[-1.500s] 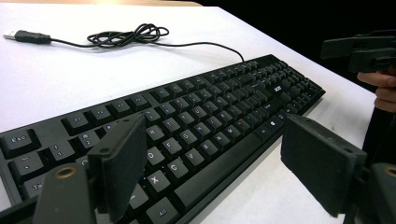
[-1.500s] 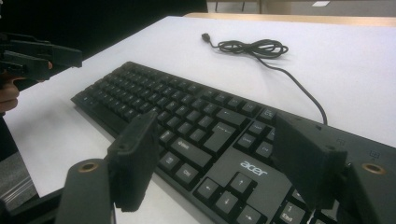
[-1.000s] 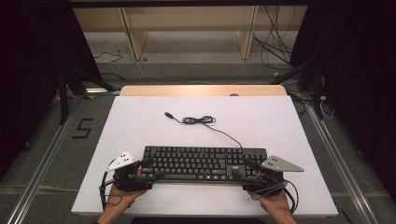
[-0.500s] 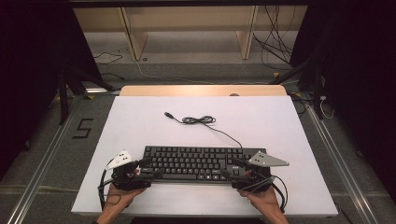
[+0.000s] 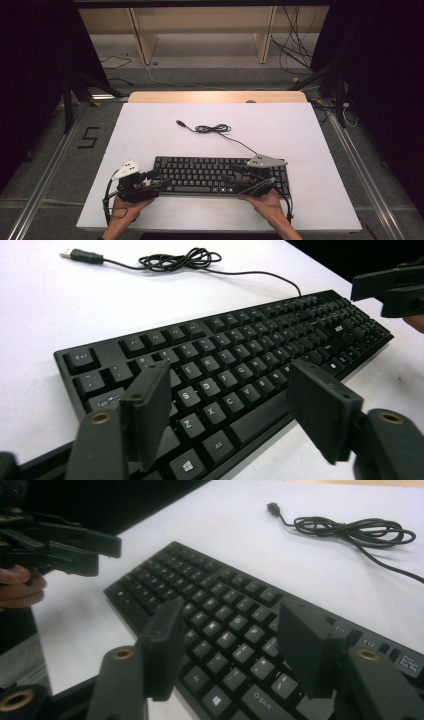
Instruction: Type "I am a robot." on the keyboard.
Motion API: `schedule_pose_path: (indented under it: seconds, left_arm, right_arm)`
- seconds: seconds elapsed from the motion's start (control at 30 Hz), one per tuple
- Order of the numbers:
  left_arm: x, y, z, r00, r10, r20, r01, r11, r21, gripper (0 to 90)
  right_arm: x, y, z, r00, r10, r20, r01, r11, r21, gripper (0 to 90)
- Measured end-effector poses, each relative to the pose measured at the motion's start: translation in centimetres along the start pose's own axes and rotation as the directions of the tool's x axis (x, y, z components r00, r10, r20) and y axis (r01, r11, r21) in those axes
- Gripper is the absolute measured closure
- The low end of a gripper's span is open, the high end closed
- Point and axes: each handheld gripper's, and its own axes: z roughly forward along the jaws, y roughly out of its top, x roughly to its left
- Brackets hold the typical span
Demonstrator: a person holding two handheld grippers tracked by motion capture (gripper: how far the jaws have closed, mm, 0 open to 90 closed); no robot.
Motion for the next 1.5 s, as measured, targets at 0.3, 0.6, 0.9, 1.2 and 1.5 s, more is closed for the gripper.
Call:
schedule_pose_path:
  seconds: [0.3, 0.6, 0.9, 1.2, 1.5]
  left_arm:
    - [0.7, -0.2, -0.1, 0.997, -0.044, -0.063, 0.047, 0.9977, 0.049, 56.7]
    - [0.9, -0.3, 0.0, 0.9965, -0.017, -0.082, 0.025, 0.9953, 0.094, 74.7]
    - [0.9, -0.4, 0.1, 0.9964, 0.007, -0.084, 0.002, 0.9932, 0.116, 88.7]
    - [1.3, -0.4, 0.1, 0.9943, 0.005, -0.107, 0.01, 0.9905, 0.137, 88.9]
    - [1.6, -0.5, 0.2, 0.9917, 0.009, -0.128, 0.012, 0.9863, 0.164, 88.9]
  right_arm:
    - [0.0, 0.9, 2.4, 0.9995, 0.002, 0.032, -0.004, 0.998, 0.064, 69.2]
    - [0.3, 1.3, 4.7, 0.9998, 0.005, 0.018, -0.007, 0.994, 0.108, 82.1]
    - [0.5, 1.5, 6.2, 0.9998, 0.001, 0.019, -0.003, 0.99, 0.14, 89.3]
    - [1.1, 1.5, 7.8, 0.9998, -0.012, 0.013, 0.01, 0.984, 0.176, 90.0]
    - [1.3, 1.8, 8.9, 0.9996, -0.014, 0.024, 0.009, 0.982, 0.191, 90.0]
